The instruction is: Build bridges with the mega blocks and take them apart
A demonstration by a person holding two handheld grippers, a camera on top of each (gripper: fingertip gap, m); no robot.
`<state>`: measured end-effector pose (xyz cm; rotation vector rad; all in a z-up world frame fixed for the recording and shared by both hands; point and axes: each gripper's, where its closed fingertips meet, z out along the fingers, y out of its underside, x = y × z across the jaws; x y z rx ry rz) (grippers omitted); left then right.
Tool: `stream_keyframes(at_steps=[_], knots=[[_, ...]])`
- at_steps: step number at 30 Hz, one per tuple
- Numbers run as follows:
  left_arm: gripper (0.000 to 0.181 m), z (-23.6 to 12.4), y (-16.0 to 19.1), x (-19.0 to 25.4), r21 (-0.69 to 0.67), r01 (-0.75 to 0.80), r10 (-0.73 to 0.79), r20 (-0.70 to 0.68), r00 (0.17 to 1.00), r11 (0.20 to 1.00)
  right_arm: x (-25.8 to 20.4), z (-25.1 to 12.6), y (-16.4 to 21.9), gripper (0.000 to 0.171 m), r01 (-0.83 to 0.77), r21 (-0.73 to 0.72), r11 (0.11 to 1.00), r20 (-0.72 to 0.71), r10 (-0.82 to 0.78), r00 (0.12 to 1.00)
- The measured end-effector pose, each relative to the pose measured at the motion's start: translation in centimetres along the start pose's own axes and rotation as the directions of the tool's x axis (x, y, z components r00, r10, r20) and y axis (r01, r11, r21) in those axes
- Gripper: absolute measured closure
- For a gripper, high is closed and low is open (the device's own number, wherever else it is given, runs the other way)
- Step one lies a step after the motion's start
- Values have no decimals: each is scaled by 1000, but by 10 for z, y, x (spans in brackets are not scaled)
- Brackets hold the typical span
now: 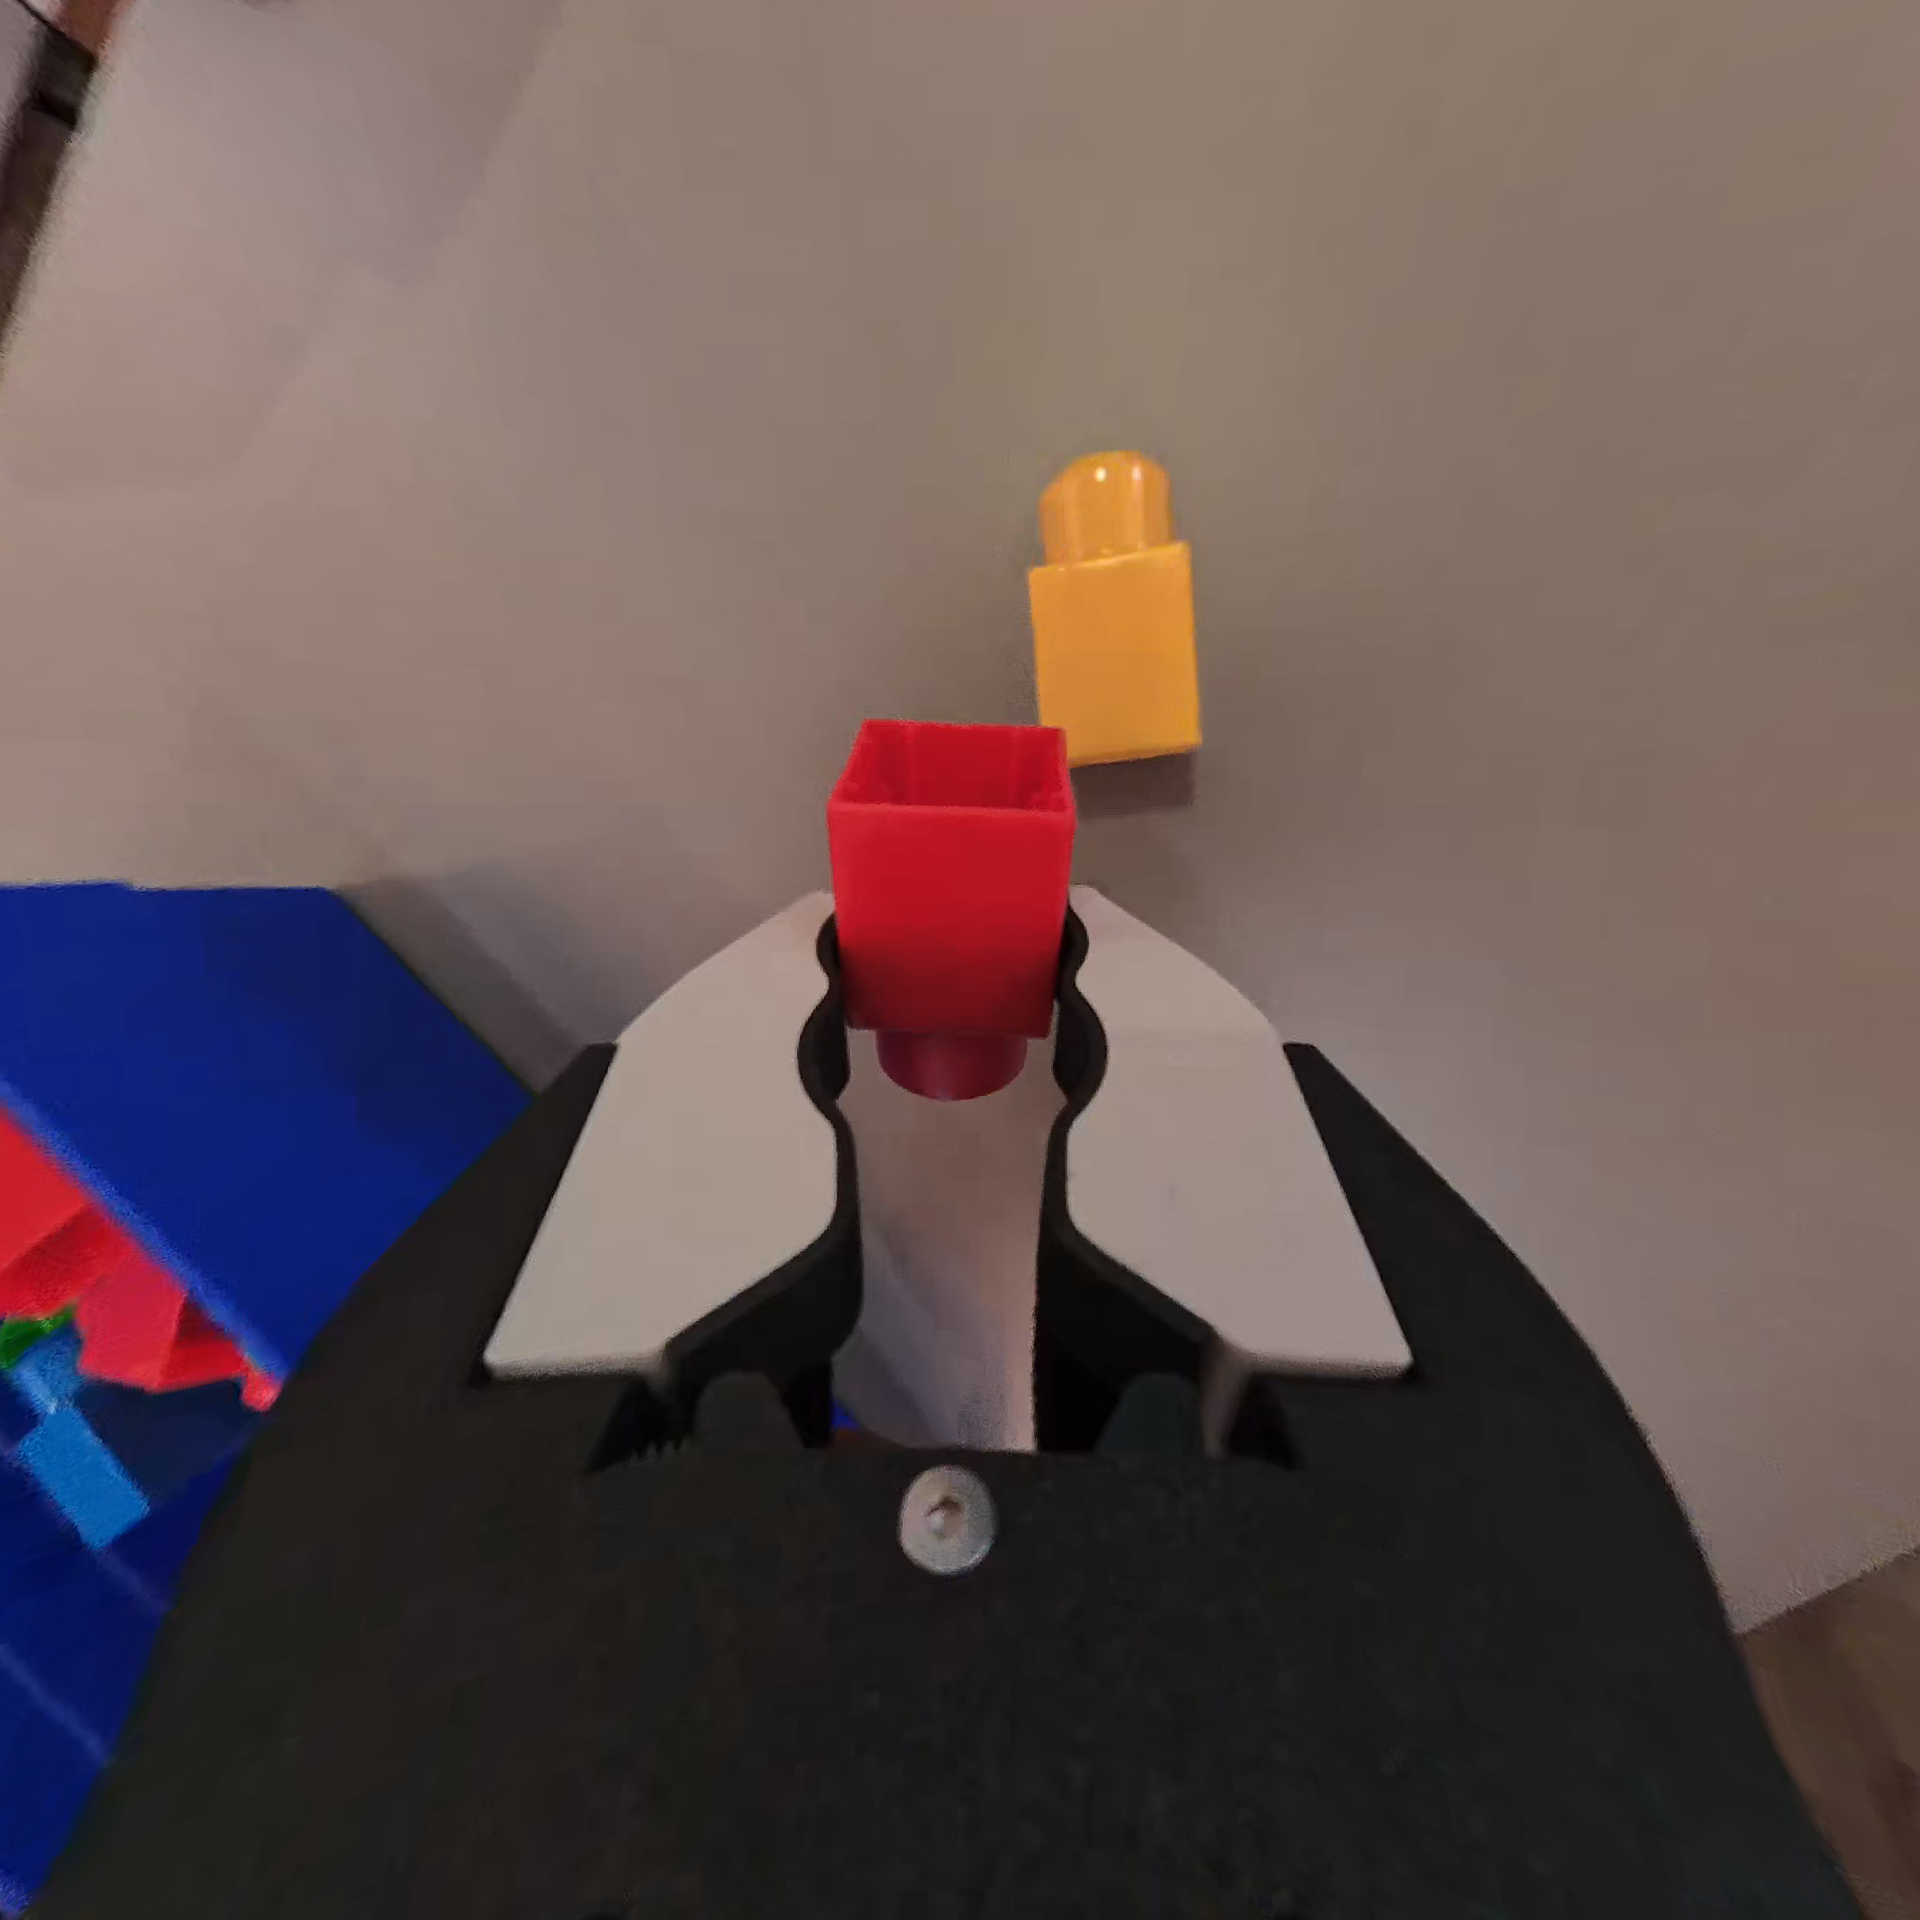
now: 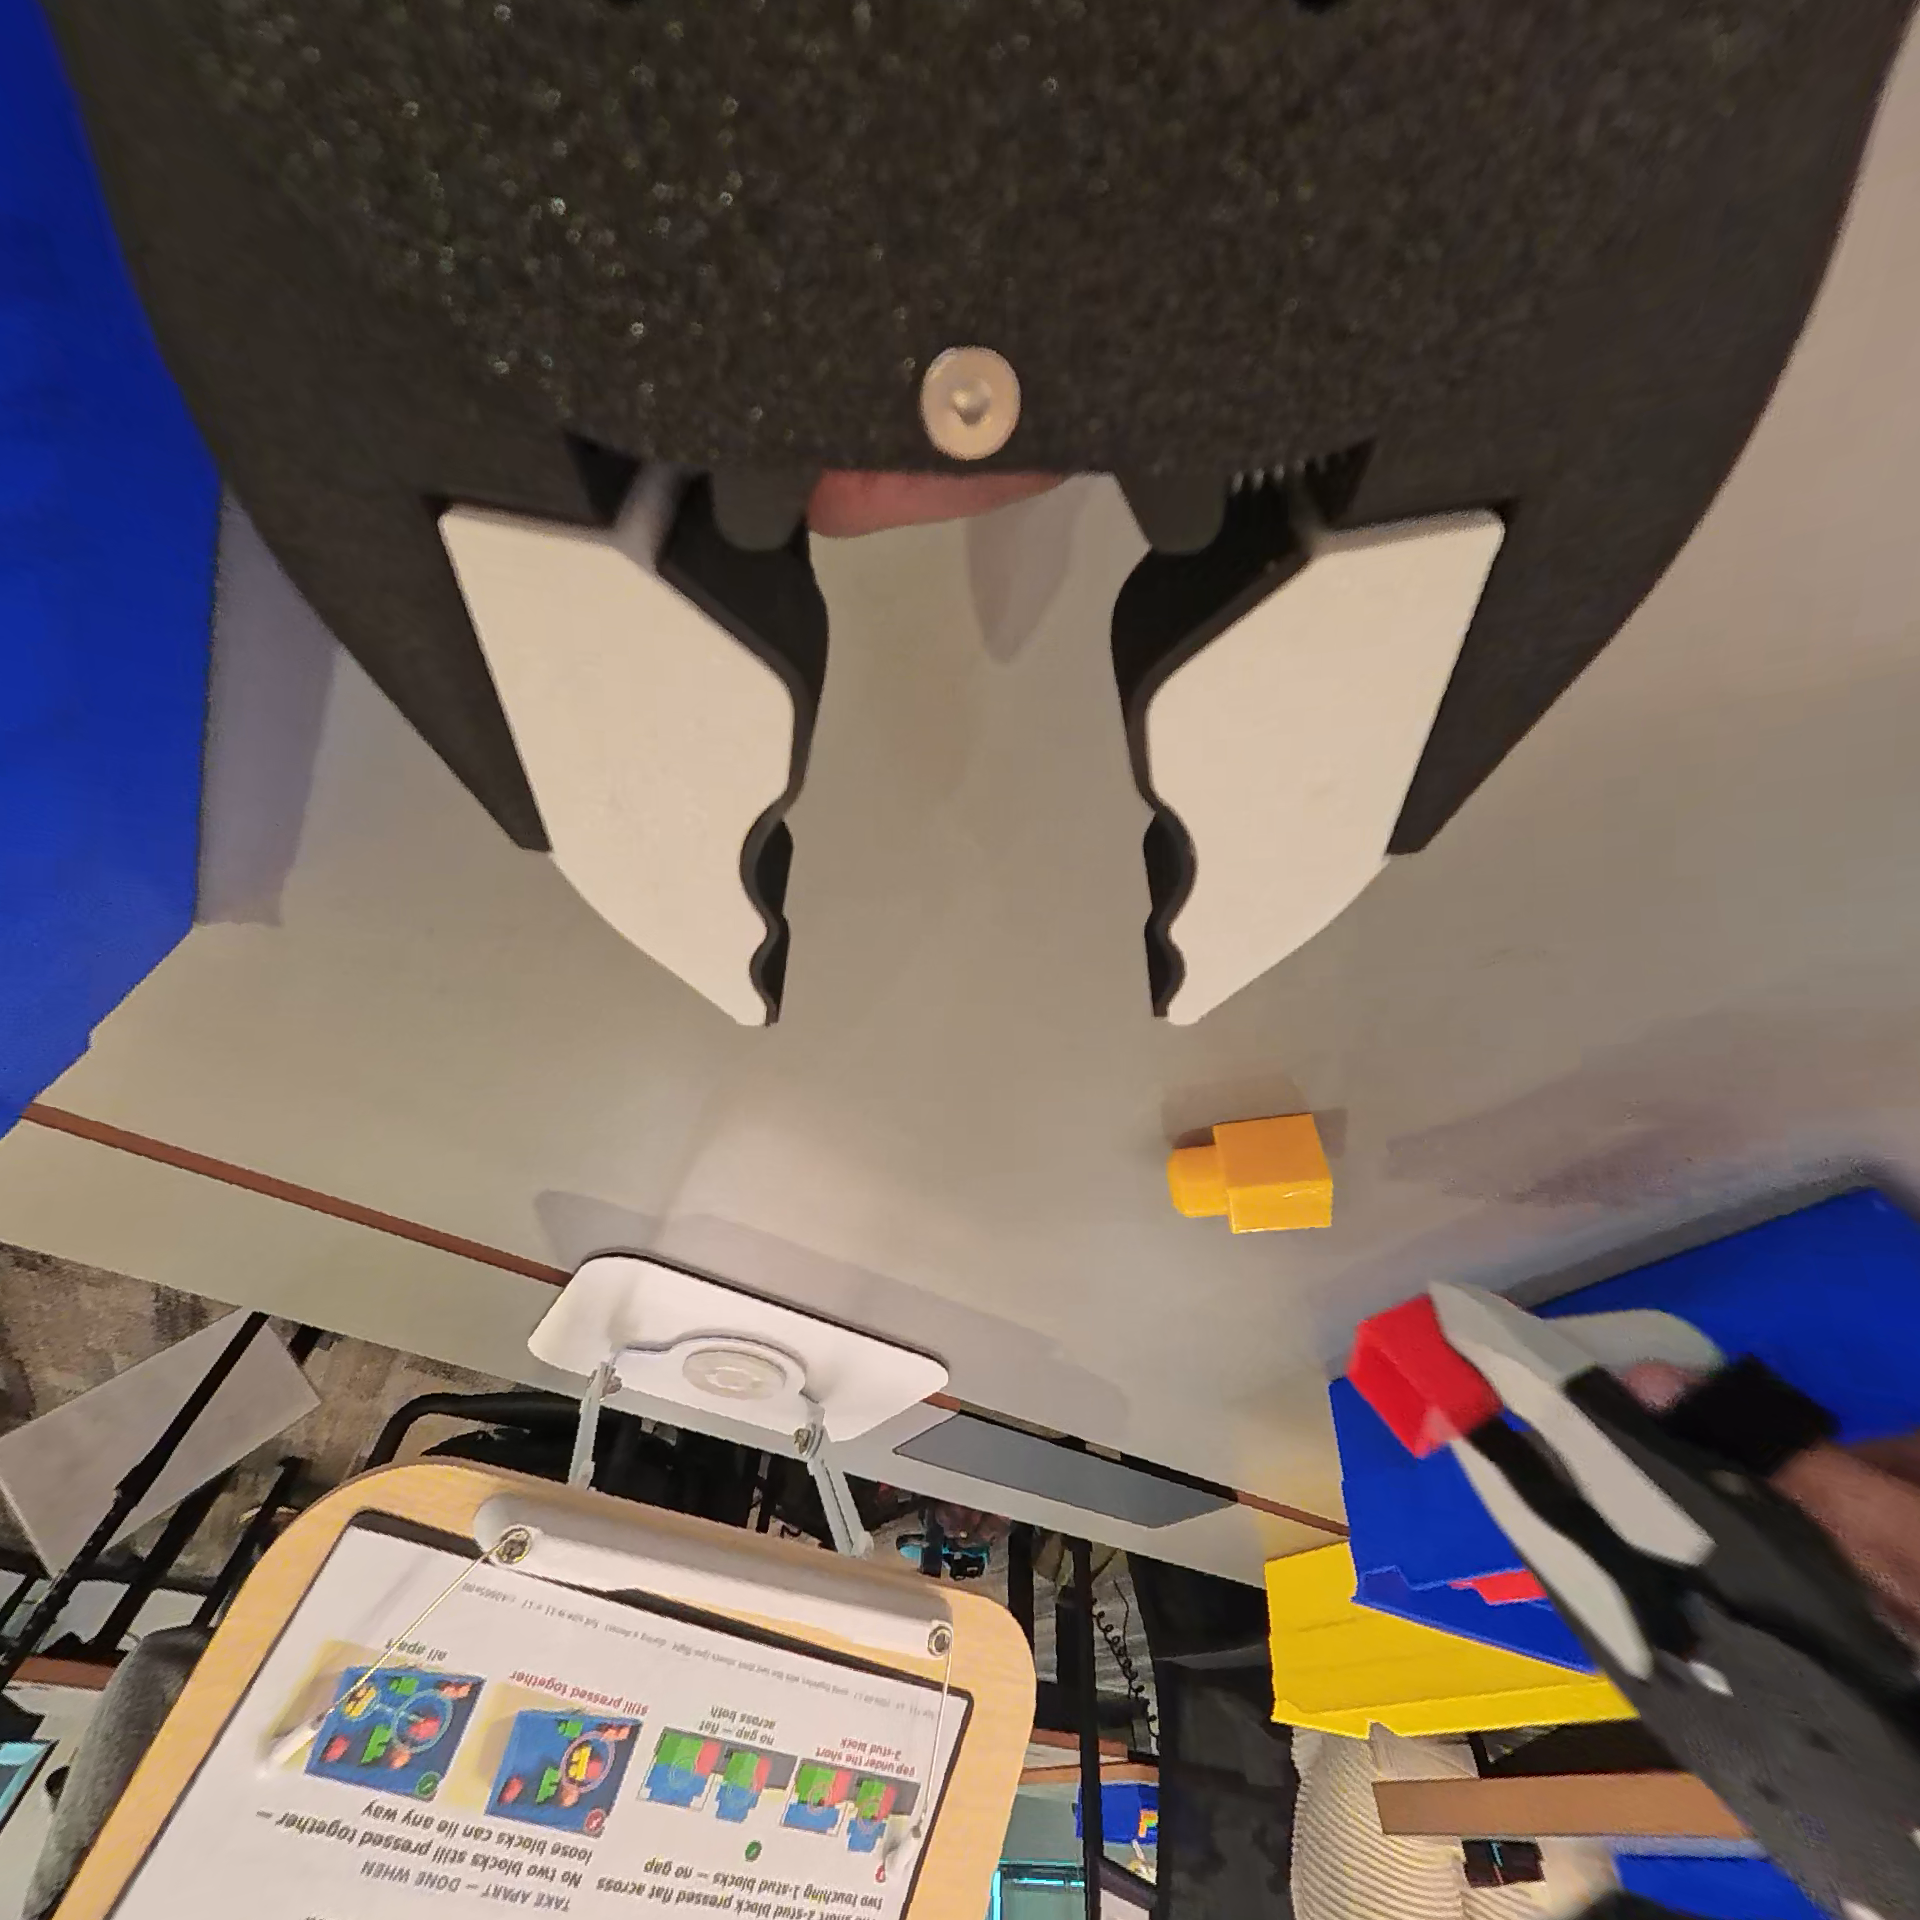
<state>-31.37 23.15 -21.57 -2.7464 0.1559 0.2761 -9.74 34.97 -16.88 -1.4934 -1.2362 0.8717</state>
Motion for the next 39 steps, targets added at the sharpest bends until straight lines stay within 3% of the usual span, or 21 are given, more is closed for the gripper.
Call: stream_keyframes(at_steps=[10,17,22,27,30,32,34,37,39], knots=[[145,70,-3,-17,-293,-35,-19,-180,984,955,2,-1,3,105,8,-18,1000,-1,-9,1000],[145,71,-8,-14,-345,-22,-57,-217,975,938,3,0,5,105,9,-27,1000,0,-9,1000],[138,66,-11,-10,-309,-9,-74,-258,963,951,1,1,7,105,13,-34,999,5,-12,1000],[130,25,-16,-13,-132,39,-70,-242,968,990,3,0,7,105,17,-32,999,0,-18,1000],[127,-25,-21,-9,147,99,-77,-149,986,984,6,-2,4,105,18,-18,1000,-8,-18,1000],[122,-64,-26,0,399,119,-98,-73,992,909,6,-3,3,105,11,-13,1000,-6,-11,1000],[118,-101,-17,4,614,127,-195,46,980,779,7,-2,4,105,5,-9,1000,-5,-5,1000],[97,-143,15,9,821,144,-419,124,899,552,7,0,7,105,3,-19,1000,-5,-3,1000],[87,-154,43,20,875,132,-505,140,852,466,6,1,10,105,3,-27,1000,-3,-3,1000]])
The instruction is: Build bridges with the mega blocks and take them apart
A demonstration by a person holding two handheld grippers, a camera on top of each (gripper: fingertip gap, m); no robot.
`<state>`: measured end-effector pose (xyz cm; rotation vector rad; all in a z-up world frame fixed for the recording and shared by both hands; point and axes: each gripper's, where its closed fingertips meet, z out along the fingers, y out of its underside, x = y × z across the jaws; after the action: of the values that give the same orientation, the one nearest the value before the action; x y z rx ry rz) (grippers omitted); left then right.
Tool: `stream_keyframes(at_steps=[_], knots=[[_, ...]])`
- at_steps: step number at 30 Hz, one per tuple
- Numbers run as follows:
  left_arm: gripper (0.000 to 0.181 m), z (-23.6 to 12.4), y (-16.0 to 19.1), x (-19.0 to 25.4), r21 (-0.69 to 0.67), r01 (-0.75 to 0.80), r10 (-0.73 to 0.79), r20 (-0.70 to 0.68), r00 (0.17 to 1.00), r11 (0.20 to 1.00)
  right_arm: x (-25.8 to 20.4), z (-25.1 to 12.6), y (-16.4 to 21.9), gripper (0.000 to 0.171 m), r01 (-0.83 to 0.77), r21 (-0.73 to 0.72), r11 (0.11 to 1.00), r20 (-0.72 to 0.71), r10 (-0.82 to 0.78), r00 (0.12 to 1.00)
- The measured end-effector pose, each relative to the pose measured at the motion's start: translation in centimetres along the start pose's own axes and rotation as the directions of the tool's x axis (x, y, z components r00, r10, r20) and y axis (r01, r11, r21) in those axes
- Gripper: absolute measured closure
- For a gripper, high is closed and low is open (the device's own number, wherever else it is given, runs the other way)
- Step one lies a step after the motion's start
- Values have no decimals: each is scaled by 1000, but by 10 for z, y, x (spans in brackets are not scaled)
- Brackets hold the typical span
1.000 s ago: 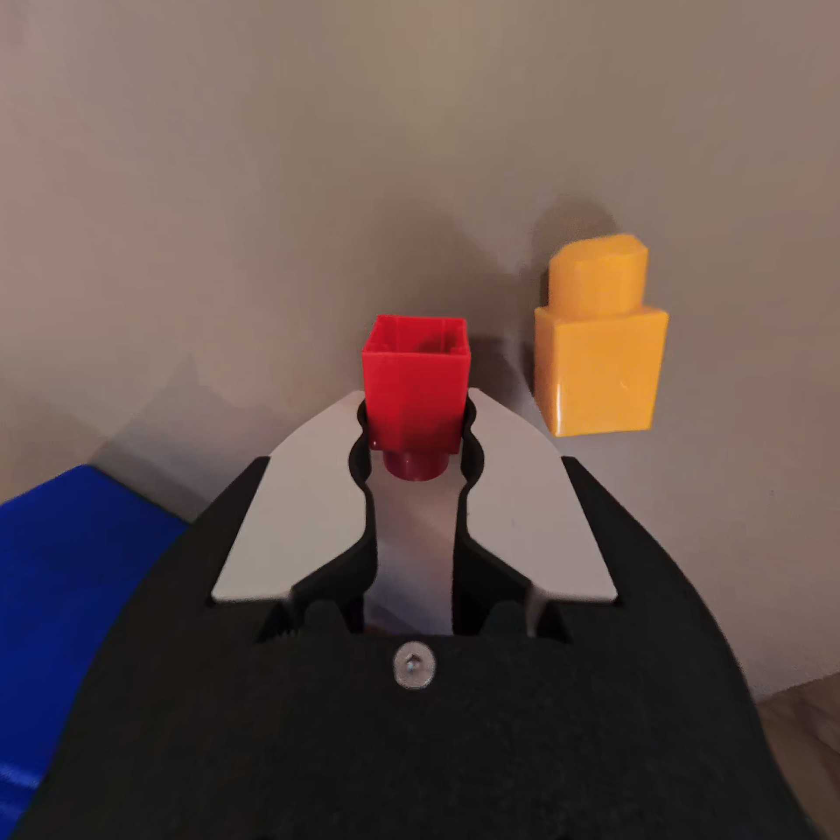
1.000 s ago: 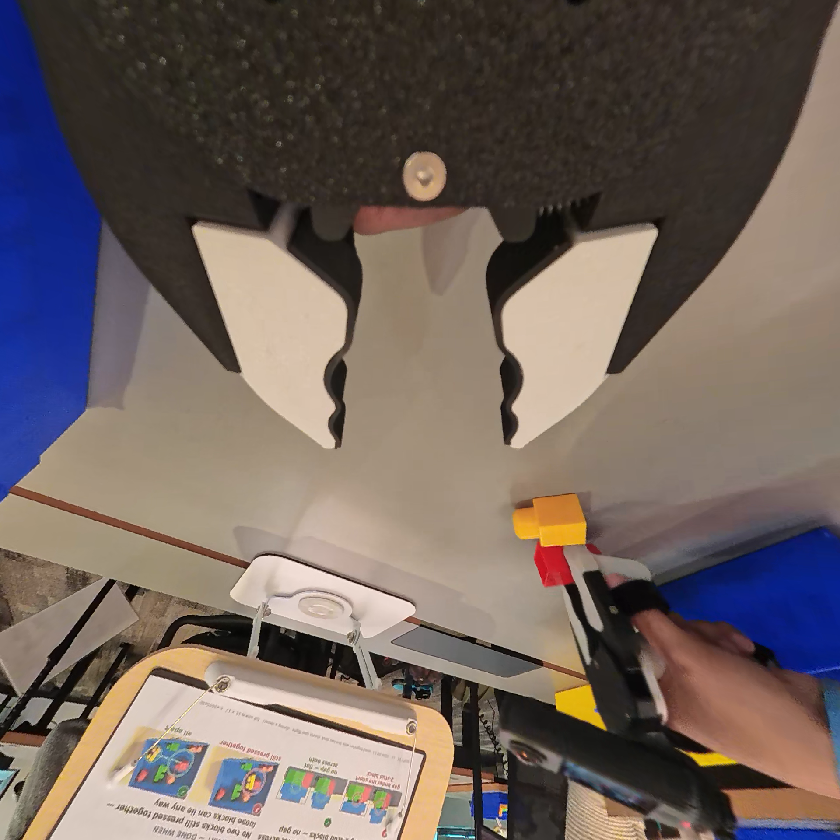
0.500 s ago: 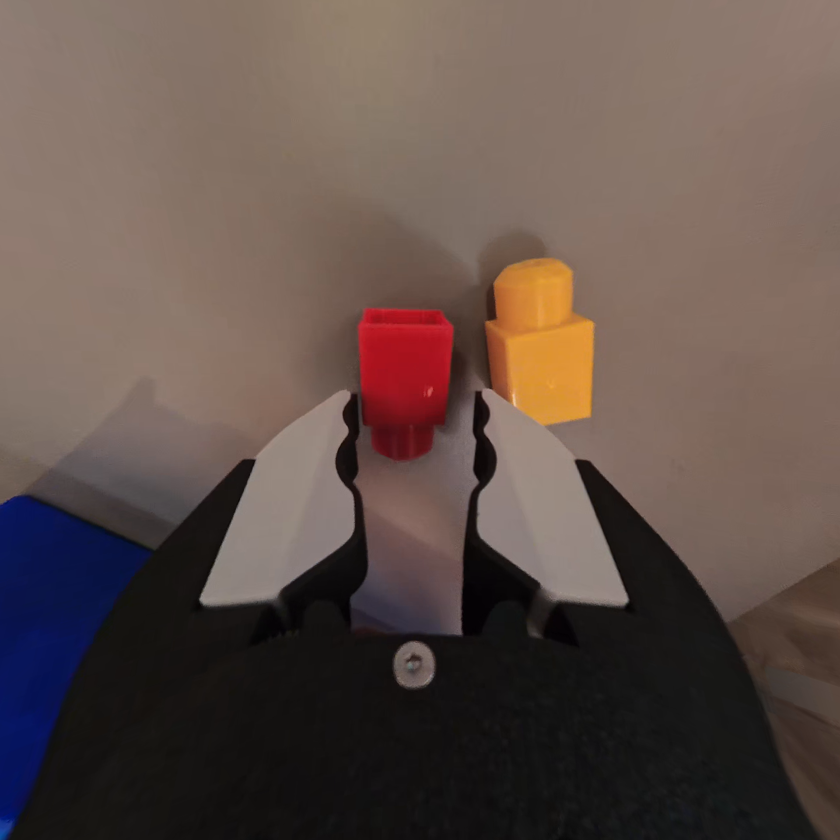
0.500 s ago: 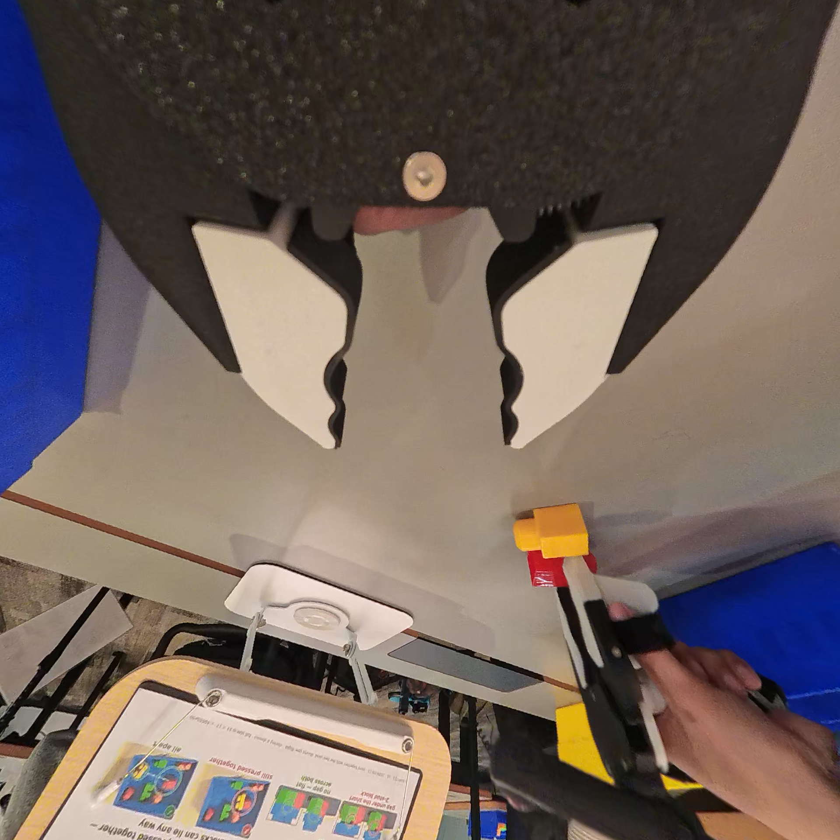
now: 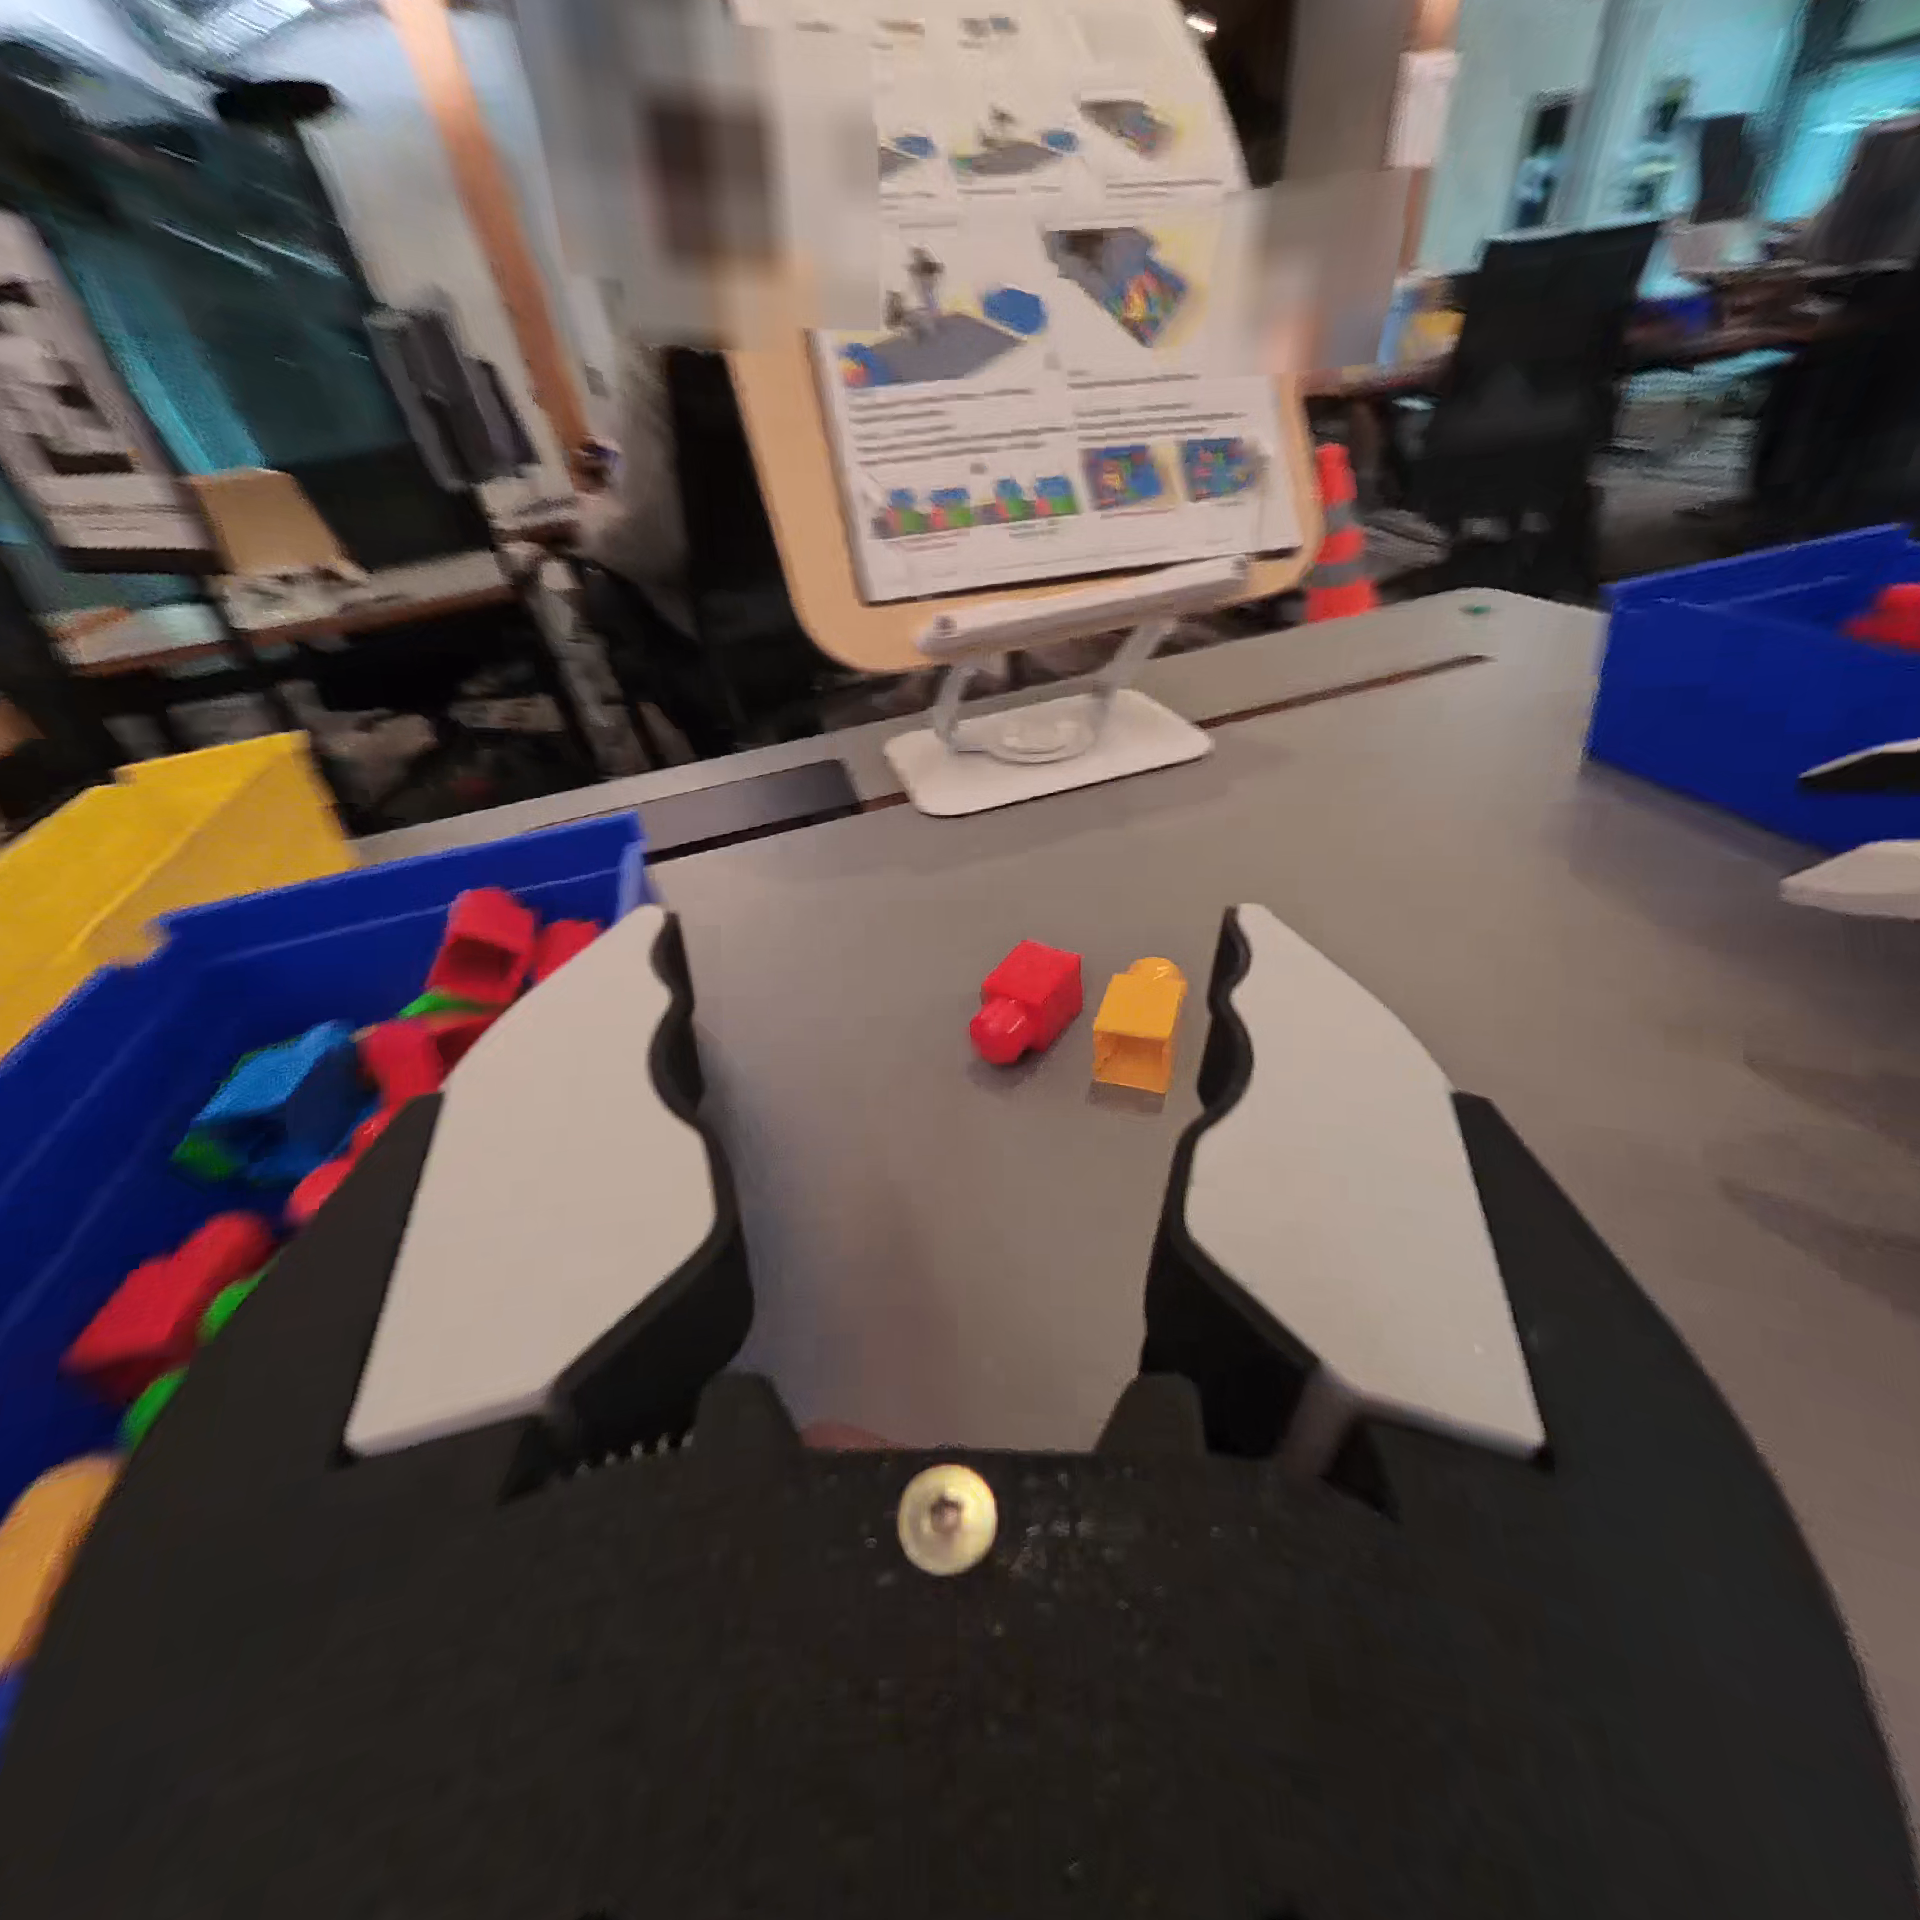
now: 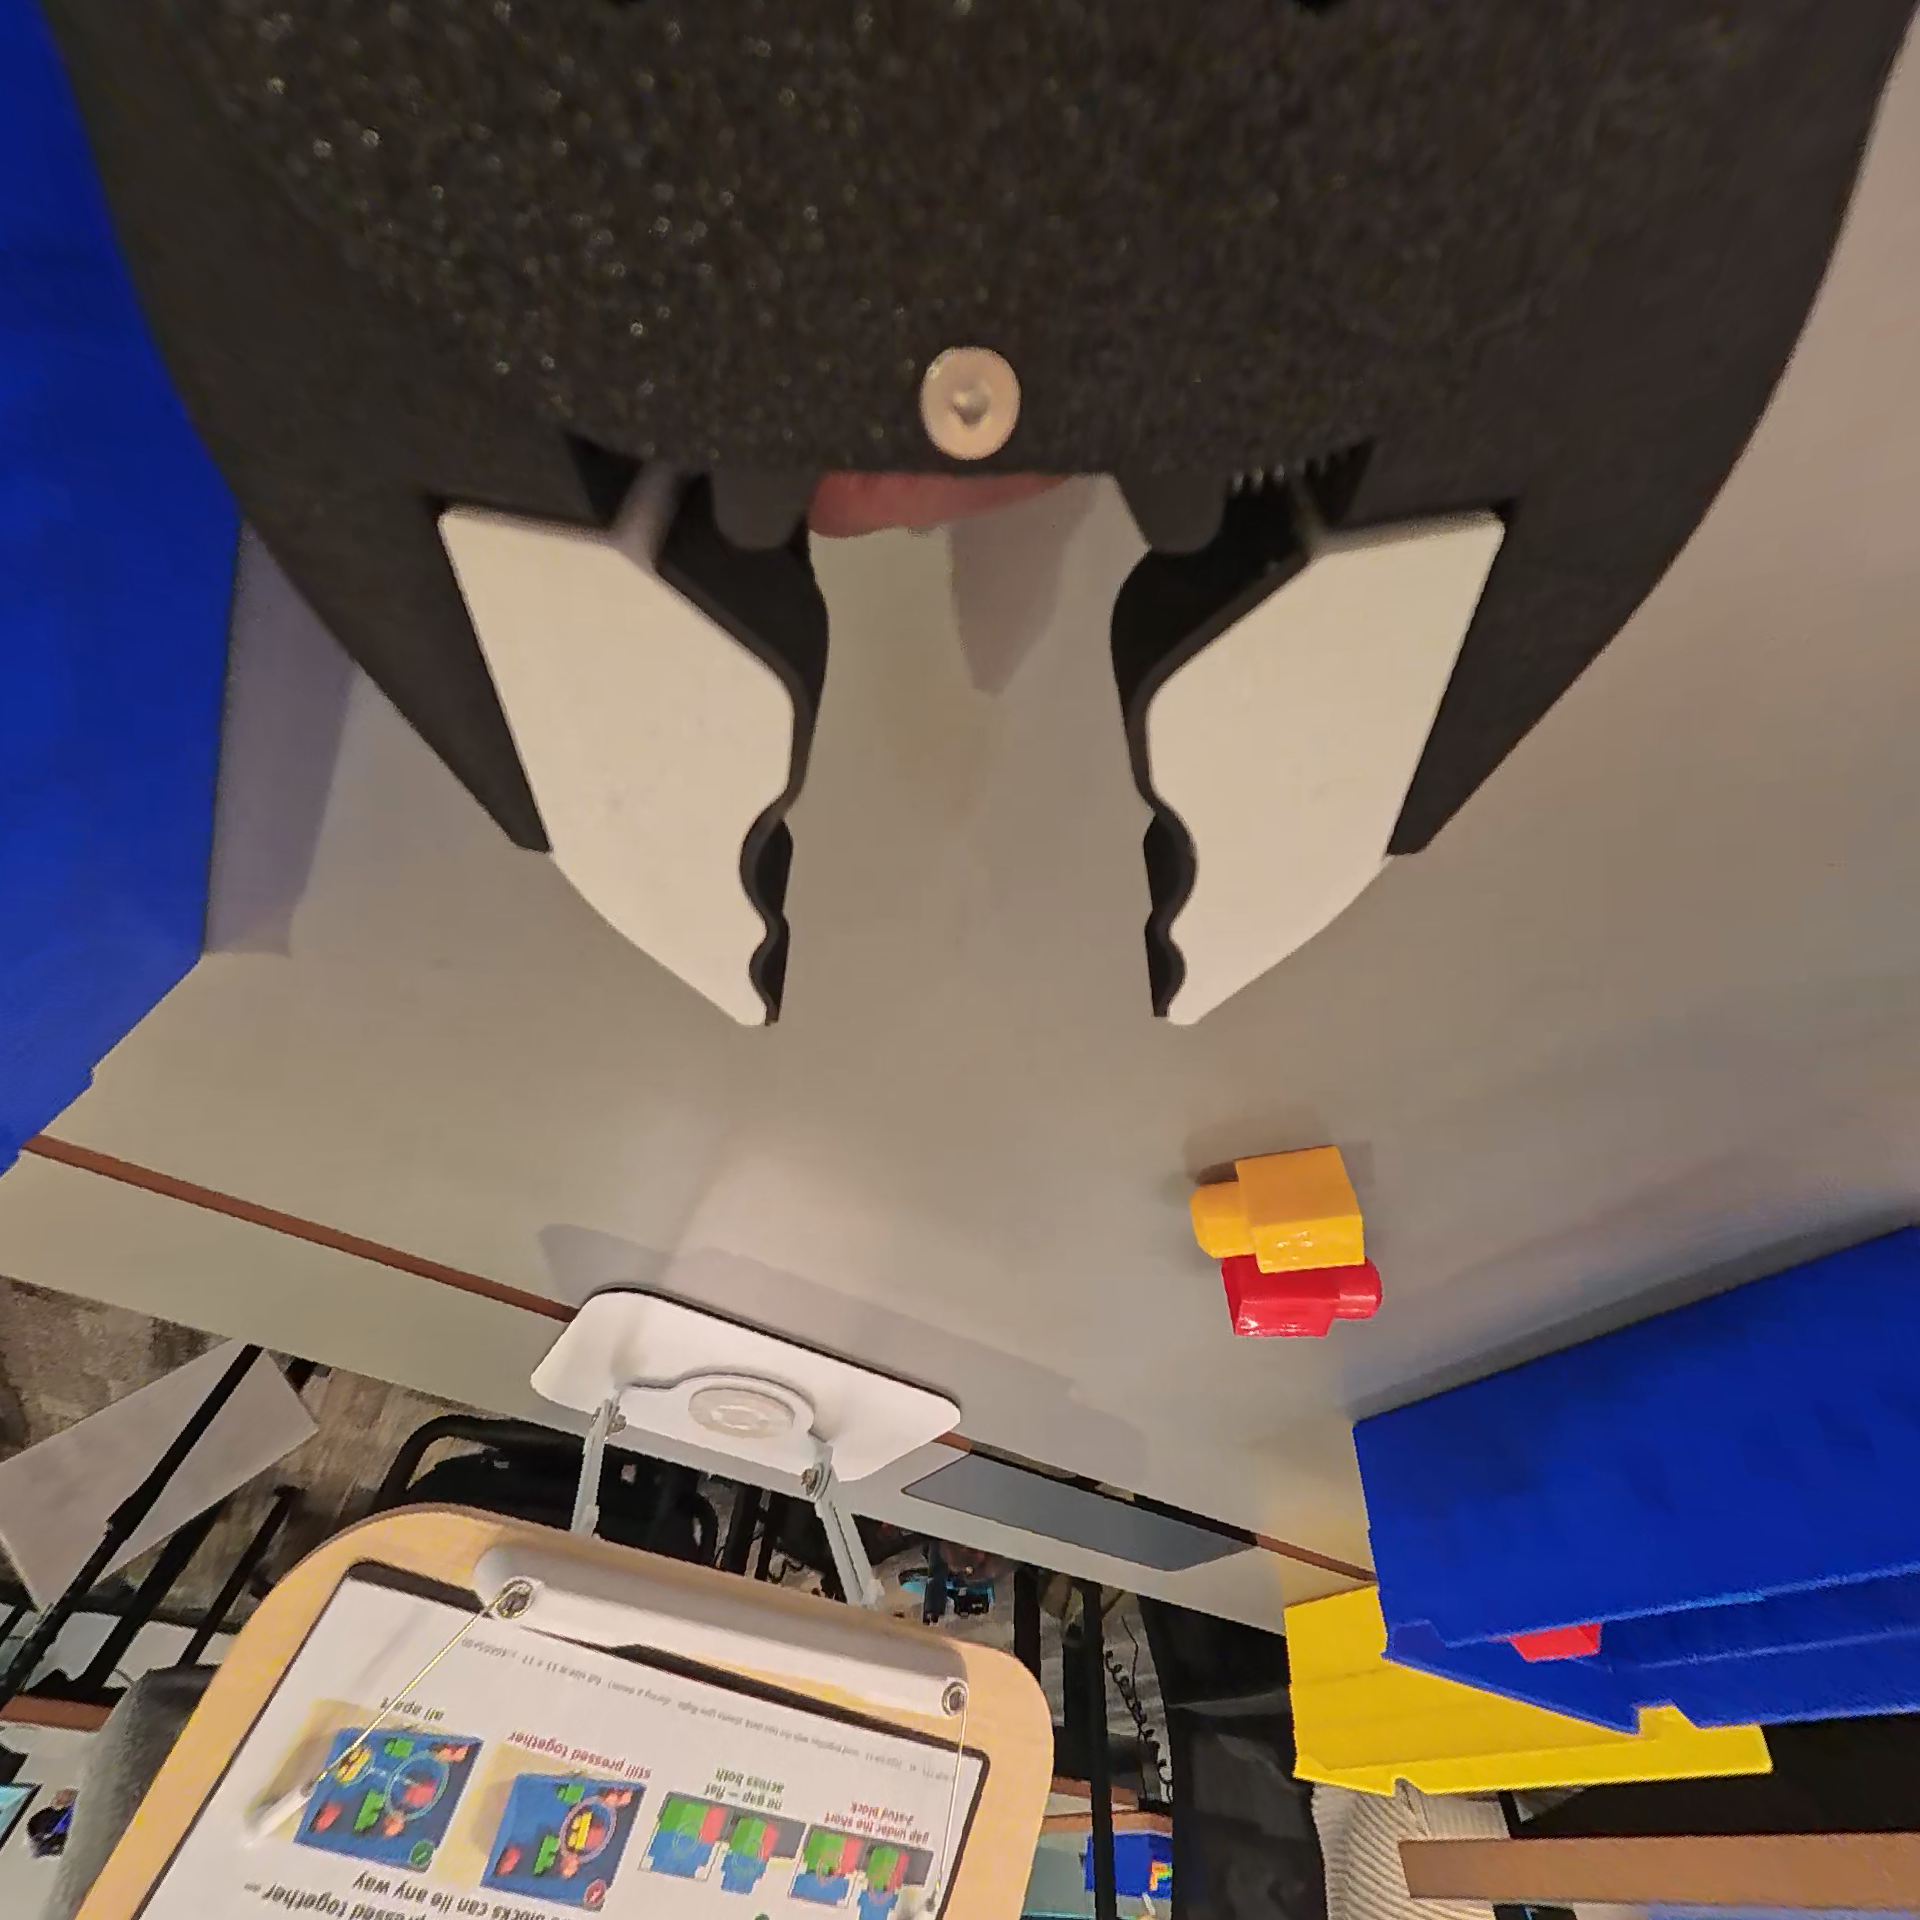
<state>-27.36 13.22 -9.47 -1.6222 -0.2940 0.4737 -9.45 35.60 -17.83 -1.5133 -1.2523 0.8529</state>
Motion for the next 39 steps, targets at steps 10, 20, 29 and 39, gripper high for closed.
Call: stream_keyframes(at_steps=[10,20,29,39], knots=[[80,-71,56,-28,-85,24,-3,247,969,996,-7,9,10,105,-1,-34,999,24,2,1000],[83,-67,59,-33,-99,118,-92,231,969,988,-9,11,12,105,1,-40,999,27,0,1000],[91,-35,79,-125,-535,78,-11,127,992,841,-9,9,11,105,-12,-36,999,42,14,999],[96,2,179,-228,-933,41,2,45,999,357,-7,8,12,105,-30,-39,999,54,33,998]])
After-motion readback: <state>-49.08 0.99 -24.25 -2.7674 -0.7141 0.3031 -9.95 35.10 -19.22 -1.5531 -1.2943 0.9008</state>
